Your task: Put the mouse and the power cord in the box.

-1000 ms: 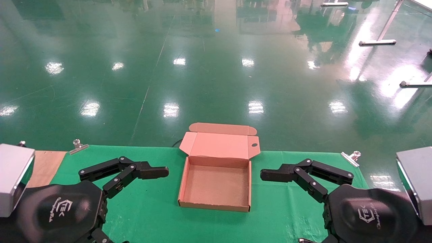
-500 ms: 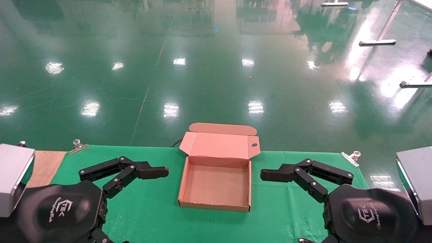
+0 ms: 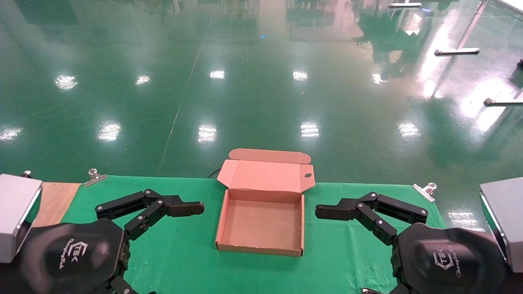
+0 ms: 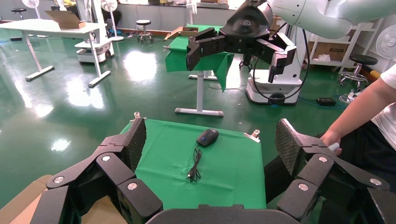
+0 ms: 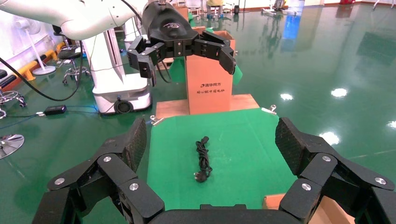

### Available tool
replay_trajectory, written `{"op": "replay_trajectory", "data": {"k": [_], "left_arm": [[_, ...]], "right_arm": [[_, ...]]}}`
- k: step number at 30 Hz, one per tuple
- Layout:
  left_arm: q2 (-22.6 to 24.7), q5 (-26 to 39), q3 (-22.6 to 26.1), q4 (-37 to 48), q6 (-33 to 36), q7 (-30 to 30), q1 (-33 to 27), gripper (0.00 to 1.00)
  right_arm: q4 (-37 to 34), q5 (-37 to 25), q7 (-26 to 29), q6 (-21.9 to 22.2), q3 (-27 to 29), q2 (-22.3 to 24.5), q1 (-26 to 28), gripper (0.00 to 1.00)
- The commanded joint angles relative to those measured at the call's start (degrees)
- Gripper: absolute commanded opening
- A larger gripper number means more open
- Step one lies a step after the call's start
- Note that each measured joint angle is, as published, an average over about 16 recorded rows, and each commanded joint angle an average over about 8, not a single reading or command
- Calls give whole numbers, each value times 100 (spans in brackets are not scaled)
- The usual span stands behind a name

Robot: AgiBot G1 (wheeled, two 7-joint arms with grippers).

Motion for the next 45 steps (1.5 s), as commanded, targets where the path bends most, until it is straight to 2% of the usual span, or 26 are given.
{"op": "replay_trajectory", "data": {"k": [1, 45], "left_arm": [[0, 0, 0, 0, 0, 0, 0, 100], [-1, -1, -1, -3, 0, -2, 1, 100]], "right_arm": [[0, 0, 0, 0, 0, 0, 0, 100], [-7, -8, -4, 8, -7, -8, 6, 100]]}}
